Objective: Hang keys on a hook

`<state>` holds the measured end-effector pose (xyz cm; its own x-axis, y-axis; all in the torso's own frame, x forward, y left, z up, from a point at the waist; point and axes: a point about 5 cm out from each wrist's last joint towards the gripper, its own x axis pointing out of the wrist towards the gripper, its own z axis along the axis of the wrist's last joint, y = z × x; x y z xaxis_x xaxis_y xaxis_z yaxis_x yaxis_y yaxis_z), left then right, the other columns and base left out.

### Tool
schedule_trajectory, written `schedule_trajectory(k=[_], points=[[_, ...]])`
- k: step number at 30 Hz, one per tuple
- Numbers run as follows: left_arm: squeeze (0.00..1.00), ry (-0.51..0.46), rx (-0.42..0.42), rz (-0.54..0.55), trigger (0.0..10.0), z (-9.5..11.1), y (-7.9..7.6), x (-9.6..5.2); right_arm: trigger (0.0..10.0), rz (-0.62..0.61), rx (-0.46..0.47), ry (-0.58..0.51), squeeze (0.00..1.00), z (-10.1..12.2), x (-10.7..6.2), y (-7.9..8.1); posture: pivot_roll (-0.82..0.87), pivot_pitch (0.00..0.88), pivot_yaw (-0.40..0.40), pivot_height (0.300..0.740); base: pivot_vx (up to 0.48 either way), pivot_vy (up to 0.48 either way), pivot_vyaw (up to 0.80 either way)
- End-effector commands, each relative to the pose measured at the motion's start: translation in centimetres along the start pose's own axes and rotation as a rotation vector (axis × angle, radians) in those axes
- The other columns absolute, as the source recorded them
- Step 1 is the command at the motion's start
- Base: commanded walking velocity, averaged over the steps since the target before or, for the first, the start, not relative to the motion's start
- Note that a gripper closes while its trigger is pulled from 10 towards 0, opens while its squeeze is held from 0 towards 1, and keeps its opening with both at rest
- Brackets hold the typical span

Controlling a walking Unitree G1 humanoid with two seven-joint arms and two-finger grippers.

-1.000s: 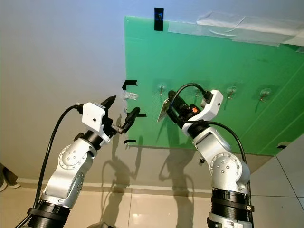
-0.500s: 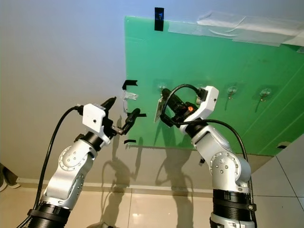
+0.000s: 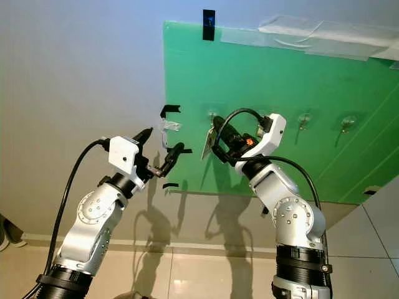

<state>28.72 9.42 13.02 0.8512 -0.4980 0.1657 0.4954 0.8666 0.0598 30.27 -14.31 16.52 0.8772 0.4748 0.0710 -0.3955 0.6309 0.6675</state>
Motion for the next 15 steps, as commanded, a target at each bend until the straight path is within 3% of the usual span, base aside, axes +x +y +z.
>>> schedule_trajectory(k=[1, 15], points=[[0.00, 0.005, -0.006, -0.015, 10.0, -0.04, -0.40, 0.07, 10.0, 0.007, 0.004, -0.004, 0.00, 0.26, -0.17, 0.02, -0.07, 0.000, -0.041, 0.740, 0.000, 0.000, 0.00], [0.00, 0.007, -0.008, -0.025, 10.0, -0.12, -0.48, 0.12, 10.0, 0.030, -0.013, 0.019, 0.00, 0.04, -0.84, 0.04, -0.08, 0.000, -0.032, 0.740, 0.000, 0.000, 0.00]])
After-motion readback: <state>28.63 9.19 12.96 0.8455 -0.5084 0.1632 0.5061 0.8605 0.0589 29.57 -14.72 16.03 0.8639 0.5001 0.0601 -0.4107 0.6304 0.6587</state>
